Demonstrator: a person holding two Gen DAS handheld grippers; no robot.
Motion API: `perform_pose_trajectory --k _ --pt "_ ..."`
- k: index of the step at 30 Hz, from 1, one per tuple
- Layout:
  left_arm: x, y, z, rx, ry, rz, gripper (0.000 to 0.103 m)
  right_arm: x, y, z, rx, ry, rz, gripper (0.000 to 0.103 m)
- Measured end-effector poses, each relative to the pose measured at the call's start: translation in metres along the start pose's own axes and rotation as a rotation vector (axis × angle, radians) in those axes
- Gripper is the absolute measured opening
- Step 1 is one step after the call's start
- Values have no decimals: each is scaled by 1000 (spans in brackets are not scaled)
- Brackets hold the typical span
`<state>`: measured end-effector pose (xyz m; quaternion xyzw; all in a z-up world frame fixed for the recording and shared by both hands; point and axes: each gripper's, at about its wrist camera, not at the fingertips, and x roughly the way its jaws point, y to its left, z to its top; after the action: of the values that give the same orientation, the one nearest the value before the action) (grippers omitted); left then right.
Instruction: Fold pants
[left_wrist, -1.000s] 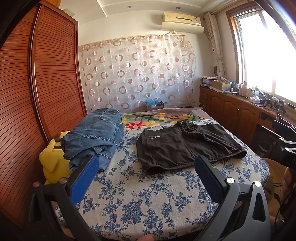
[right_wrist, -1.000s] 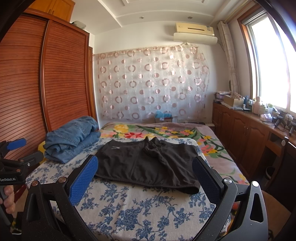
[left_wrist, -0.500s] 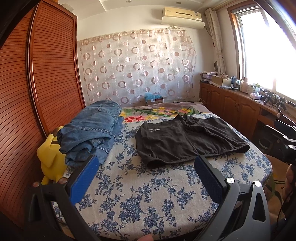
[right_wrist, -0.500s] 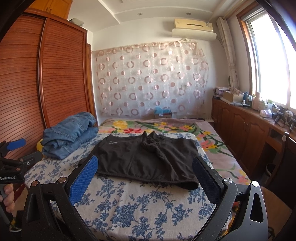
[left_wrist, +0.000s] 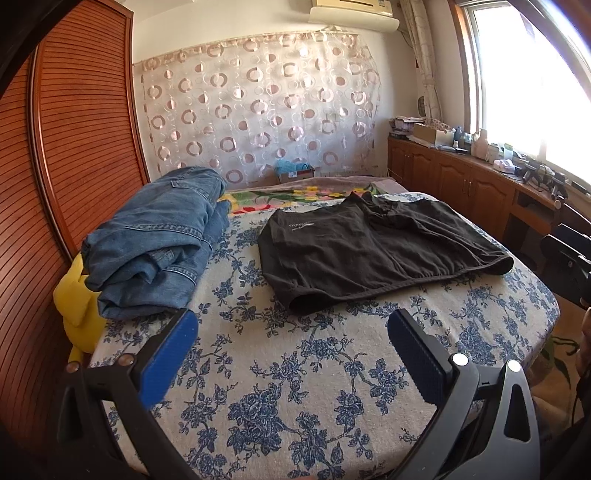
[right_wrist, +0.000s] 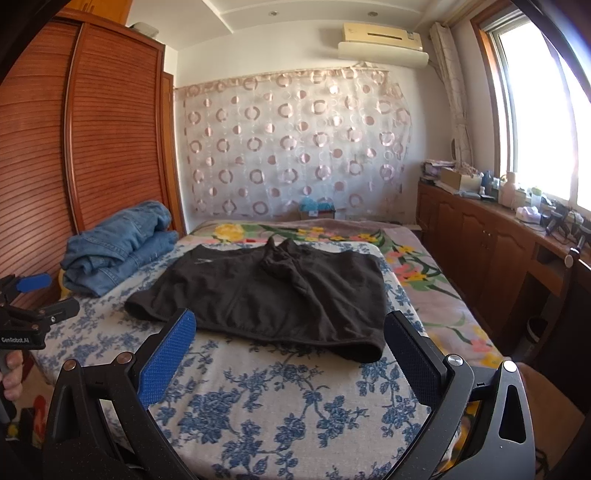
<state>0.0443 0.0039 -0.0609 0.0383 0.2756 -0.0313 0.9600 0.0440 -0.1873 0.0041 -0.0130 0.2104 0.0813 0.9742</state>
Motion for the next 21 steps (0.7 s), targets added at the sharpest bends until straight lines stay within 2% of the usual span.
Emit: perform_pose_trajectory --k 14,17,21 --pt "41 13 4 43 55 -56 103 24 -32 -5 -30 59 -45 103" --pt "53 16 4 59 75 -59 103 29 -38 -6 -51 74 -51 98" --pt "68 17 4 82 102 -53 103 38 -45 -8 -77 117 -50 83"
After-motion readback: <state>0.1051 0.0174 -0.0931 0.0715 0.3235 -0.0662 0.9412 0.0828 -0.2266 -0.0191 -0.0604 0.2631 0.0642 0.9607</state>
